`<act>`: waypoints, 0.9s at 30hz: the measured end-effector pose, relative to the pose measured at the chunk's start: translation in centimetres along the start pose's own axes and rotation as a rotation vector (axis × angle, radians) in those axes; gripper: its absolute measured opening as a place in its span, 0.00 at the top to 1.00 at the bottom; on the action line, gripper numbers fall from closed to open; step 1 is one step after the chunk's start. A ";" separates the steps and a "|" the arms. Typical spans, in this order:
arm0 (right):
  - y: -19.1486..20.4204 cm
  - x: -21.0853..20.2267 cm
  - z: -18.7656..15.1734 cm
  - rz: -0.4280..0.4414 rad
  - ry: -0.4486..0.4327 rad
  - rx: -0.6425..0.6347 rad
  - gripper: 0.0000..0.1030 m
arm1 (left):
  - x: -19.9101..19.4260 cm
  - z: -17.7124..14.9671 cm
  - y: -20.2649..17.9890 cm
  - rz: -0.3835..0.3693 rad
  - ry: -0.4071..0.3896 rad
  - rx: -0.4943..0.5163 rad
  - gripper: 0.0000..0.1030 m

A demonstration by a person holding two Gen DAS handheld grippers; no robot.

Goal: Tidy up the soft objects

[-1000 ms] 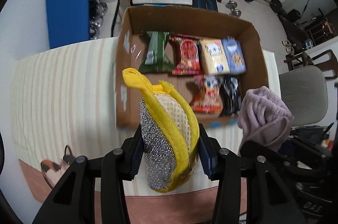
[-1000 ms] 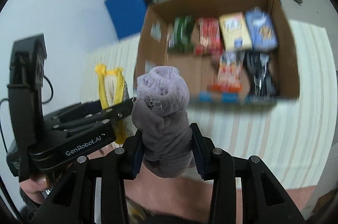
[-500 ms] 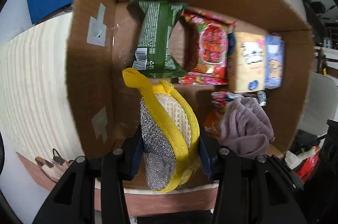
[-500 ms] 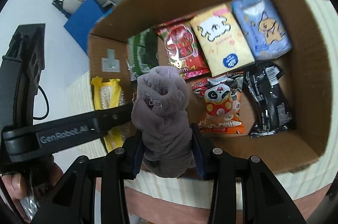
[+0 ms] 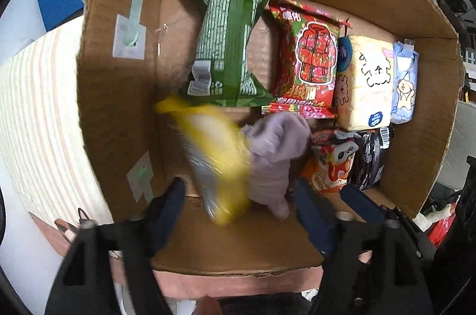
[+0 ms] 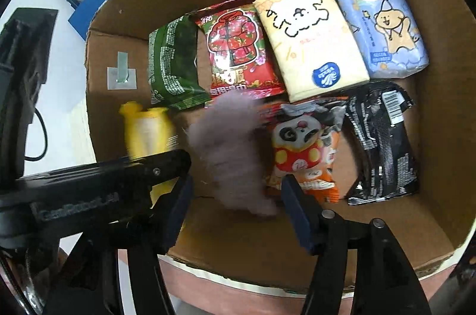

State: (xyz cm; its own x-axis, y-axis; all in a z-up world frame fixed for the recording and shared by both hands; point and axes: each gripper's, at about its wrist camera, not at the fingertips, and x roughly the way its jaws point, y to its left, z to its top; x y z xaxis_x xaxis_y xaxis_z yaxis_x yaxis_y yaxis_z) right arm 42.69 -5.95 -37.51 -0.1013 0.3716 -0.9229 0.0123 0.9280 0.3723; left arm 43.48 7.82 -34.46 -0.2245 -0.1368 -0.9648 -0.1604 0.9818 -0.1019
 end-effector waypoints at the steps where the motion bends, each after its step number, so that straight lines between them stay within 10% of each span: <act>1: 0.0 -0.2 -0.1 -0.003 0.000 -0.002 0.37 | -0.2 -0.1 0.1 0.005 -0.012 0.001 0.23; 13: -0.5 -3.5 -2.9 -0.177 -0.073 -0.100 0.09 | -3.2 -5.3 0.4 0.003 -0.190 0.018 0.03; 18: -1.4 -5.7 -5.0 -0.279 -0.145 -0.134 0.02 | -4.5 -8.4 -0.9 0.133 -0.370 0.054 0.01; 27: -2.4 -9.2 -7.6 -0.341 -0.277 -0.109 0.00 | -7.5 -12.6 -1.3 0.068 -0.531 0.035 0.01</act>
State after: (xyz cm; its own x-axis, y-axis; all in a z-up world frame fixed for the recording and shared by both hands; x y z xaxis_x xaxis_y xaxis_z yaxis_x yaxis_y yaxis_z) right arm 36.03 -11.77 -29.20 0.1892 0.0517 -0.9806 -0.0819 0.9960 0.0367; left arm 33.30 5.87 -24.06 0.2857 0.0038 -0.9583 -0.1285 0.9911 -0.0344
